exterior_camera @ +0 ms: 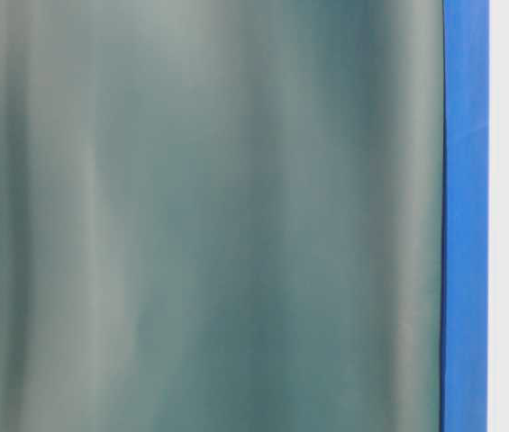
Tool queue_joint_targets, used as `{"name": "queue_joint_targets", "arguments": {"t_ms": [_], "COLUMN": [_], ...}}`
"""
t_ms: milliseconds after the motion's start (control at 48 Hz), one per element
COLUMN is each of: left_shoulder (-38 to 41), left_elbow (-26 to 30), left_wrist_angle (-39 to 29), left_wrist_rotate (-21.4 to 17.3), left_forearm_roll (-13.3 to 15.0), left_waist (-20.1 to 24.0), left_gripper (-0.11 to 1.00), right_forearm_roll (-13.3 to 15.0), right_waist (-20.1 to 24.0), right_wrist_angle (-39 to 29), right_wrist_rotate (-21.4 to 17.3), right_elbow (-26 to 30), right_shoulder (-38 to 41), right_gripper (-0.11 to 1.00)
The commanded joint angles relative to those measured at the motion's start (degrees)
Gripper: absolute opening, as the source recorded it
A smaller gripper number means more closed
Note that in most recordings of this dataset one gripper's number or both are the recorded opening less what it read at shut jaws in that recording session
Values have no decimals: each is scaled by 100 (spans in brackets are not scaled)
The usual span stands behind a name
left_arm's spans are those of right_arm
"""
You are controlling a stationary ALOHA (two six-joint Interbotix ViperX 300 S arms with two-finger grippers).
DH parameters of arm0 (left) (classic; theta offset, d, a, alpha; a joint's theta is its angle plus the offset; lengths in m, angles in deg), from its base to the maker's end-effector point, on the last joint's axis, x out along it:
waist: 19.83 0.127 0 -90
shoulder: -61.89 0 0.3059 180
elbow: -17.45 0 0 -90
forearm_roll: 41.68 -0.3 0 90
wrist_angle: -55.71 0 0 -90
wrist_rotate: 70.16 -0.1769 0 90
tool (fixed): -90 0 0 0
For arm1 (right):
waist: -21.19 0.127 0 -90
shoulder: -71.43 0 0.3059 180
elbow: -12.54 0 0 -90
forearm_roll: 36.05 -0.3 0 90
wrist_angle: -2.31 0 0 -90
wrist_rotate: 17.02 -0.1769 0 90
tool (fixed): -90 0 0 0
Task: Hit the mark with a hammer.
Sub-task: 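Close the right gripper on the wooden mallet handle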
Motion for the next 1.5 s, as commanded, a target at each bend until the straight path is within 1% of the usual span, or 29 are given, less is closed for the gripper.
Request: {"name": "queue_joint_targets", "arguments": {"t_ms": [0, 42, 104, 208, 354, 459, 542, 646, 709, 855, 896, 917, 1084, 1251, 1397, 1480], "left_shoulder": [53, 62, 70, 70, 70, 79, 79, 79, 79, 79, 79, 79, 88, 88, 79, 88], "left_elbow": [105, 114, 105, 105, 105, 97, 97, 97, 97, 97, 97, 97, 70, 35, 18, 0], "left_wrist_angle": [35, 26, 35, 35, 35, 35, 26, 26, 26, 26, 26, 26, 26, 26, 26, 26], "left_wrist_rotate": [62, 62, 62, 62, 62, 62, 70, 70, 70, 70, 70, 70, 70, 70, 70, 70], "left_forearm_roll": [79, 79, 88, 79, 79, 79, 79, 79, 79, 88, 88, 88, 88, 88, 88, 88], "left_waist": [18, 18, 18, 18, 18, 18, 18, 18, 26, 18, 26, 26, 18, 26, 18, 26], "left_gripper": [0, 0, 0, 0, 0, 0, 0, 0, 0, 0, 0, 0, 0, 0, 0, 0], "right_forearm_roll": [0, 9, 9, 0, 0, 0, -26, -53, -53, -123, -167, -193, -360, -519, -791, -844], "right_waist": [18, 53, 132, 325, 686, 888, 958, 984, 1011, 1125, 1134, 1143, 1187, 1310, 1389, 1450], "right_wrist_angle": [44, -9, -70, -149, -176, -176, -229, -387, -545, -826, -826, -817, -510, -141, 88, 246], "right_wrist_rotate": [-18, -26, -62, -132, -316, -492, -703, -958, -1046, -1107, -1107, -1107, -1107, -1107, -1107, -1107], "right_elbow": [202, 246, 343, 501, 756, 1002, 1213, 1485, 1679, 2127, 2215, 2259, 2505, 2786, 2997, 3085], "right_shoulder": [105, 167, 316, 633, 1292, 1846, 2399, 3041, 3393, 4236, 4438, 4544, 5335, 5977, 6495, 6724], "right_gripper": [0, -1, -6, -6, -6, -5, 1, 19, 35, 79, 88, 90, 86, 86, 86, 86]}}
